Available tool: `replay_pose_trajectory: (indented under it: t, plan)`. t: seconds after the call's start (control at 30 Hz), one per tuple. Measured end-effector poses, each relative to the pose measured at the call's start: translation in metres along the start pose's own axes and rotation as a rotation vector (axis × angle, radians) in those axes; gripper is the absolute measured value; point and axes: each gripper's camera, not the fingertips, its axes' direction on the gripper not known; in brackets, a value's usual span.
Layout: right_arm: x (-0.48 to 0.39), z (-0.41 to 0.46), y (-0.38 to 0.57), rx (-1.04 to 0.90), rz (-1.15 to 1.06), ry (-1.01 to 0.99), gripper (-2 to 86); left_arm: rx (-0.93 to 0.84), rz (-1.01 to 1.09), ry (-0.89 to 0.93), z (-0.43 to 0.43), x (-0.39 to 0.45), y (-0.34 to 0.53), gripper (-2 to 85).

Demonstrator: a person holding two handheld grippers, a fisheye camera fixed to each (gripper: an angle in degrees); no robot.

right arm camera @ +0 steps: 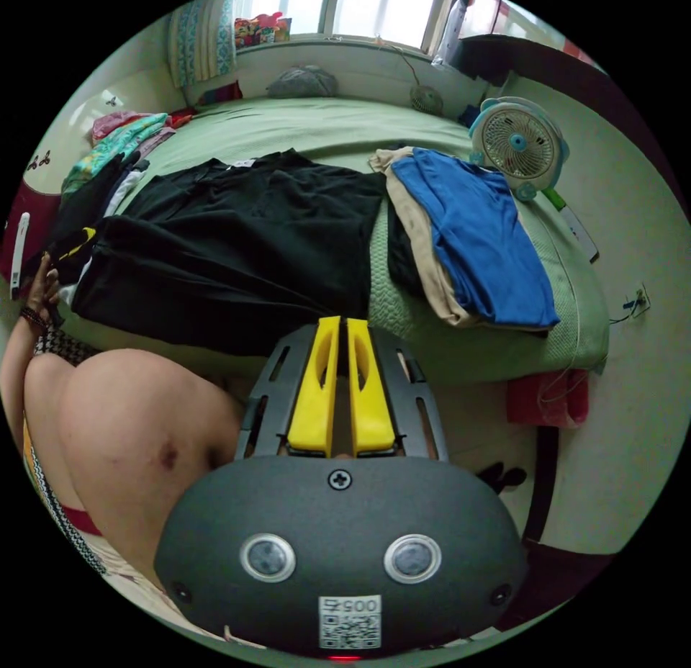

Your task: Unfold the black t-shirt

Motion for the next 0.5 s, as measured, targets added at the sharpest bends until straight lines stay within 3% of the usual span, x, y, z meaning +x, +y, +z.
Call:
replay_pose_trajectory:
  t: [0.23, 0.5]
  plan:
    - [-0.005, -0.003, 0.021, -0.016, -0.023, 0.028, -1.6, -0.088, -0.057, -0.058, -0.017, -0.006, 0.004, 3.8]
    - [0.001, -0.023, 0.050, -0.007, -0.008, 0.028, -1.4, -0.127, -0.073, 0.061, -0.061, -0.015, 0.035, 1.2]
